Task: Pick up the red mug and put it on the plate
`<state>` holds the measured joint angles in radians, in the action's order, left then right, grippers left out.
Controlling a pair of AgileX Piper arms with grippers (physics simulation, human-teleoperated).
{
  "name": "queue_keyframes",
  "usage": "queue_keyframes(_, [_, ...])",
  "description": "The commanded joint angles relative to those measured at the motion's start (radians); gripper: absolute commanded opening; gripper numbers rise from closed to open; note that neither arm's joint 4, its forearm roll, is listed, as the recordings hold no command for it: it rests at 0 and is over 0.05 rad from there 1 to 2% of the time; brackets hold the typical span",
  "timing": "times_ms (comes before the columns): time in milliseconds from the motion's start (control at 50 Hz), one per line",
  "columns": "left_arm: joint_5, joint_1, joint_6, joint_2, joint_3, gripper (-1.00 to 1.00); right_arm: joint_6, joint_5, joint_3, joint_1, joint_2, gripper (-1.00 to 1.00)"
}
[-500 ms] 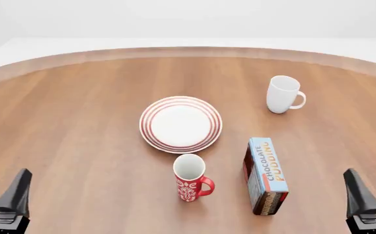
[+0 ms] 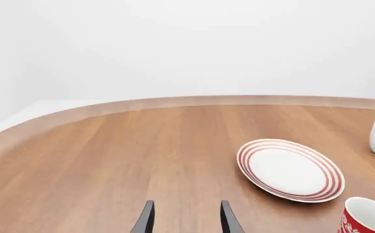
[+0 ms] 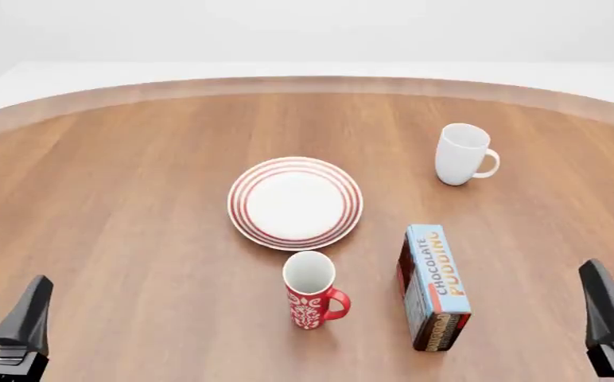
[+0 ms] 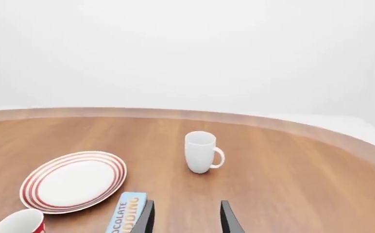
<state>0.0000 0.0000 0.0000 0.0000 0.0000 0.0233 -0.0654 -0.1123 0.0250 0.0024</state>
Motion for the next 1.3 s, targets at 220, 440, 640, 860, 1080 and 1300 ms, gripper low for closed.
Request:
queue_keyframes(220, [0.0, 0.0, 0.0, 0.0, 0.0, 1.0, 0.135, -0.155, -0.301, 0.186, 0.17, 1.0])
queue_keyframes(440, [0.0, 0.0, 0.0, 0.0, 0.0, 1.0, 0.244, -0.248, -0.404, 0.312, 0.295, 1.0])
queue_keyframes(640, [0.0, 0.0, 0.0, 0.0, 0.0, 1.0, 0.213, -0.339, -0.496, 0.383, 0.384, 1.0])
queue_keyframes(860, [0.0, 0.0, 0.0, 0.0, 0.0, 1.0, 0.211, -0.348, -0.564, 0.402, 0.532, 1.0])
queue_keyframes(1080, [0.0, 0.0, 0.0, 0.0, 0.0, 1.0, 0.23, -0.386, -0.61, 0.451, 0.662, 1.0])
queue_keyframes(1300, [0.0, 0.0, 0.0, 0.0, 0.0, 1.0, 0.265, -0.438, -0.648, 0.463, 0.748, 1.0])
